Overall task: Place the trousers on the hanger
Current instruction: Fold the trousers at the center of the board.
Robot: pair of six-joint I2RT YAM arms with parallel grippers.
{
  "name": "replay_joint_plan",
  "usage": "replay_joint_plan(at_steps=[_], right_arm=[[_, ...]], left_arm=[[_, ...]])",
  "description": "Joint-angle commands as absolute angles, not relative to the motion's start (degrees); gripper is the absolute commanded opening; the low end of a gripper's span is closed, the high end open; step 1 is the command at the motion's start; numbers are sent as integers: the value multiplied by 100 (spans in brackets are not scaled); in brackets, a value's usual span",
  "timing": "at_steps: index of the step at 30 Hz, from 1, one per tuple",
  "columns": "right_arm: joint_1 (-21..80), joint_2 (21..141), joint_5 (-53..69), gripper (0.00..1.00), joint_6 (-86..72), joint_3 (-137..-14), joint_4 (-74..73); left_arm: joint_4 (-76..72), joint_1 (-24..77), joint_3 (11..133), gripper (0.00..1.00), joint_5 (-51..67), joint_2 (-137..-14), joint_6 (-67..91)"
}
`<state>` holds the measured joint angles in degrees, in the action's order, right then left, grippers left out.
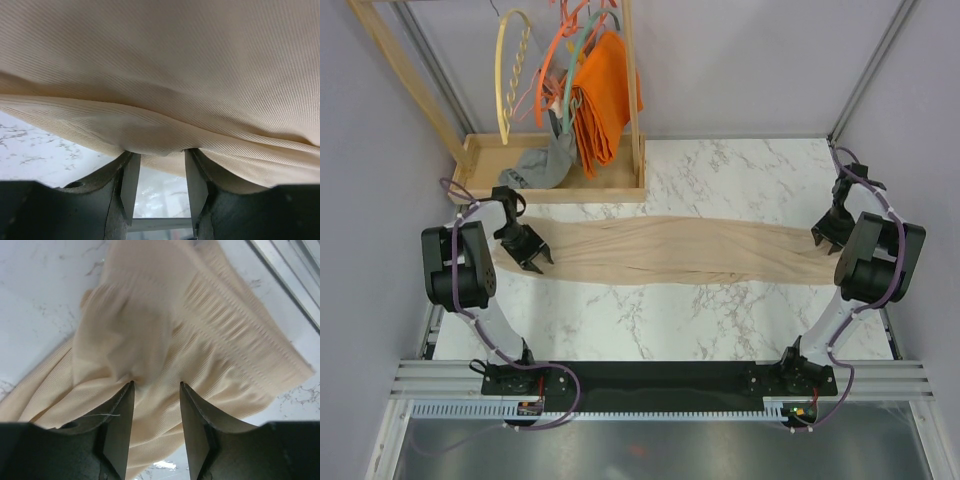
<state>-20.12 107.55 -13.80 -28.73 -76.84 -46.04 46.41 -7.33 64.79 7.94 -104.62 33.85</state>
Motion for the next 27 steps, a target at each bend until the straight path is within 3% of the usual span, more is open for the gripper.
replay_joint_plan(at_steps=[1,8,13,18,27], right_arm=[[-2171,10924,-1363,50,-2813,-8032,-4595],[-1785,10793,-993,56,-2409,-8560,-5185],[-1758,10179,-634,70,-2522,-8080,-5282],[-1863,9563,-668,73,-2452,-7157,-5080],[-2609,9070,-888,73,-1908,-6829,-4790]], left_arm=[[4439,-1255,6100,49,589,-10661,3059],[4456,-2037,6038,49,413,-10529,3032],[4483,-2101,6205,49,474,-10187,3102],[4483,-1715,6188,51,931,-9686,3304],[4210,-370,6328,59,1677,-8886,3498]])
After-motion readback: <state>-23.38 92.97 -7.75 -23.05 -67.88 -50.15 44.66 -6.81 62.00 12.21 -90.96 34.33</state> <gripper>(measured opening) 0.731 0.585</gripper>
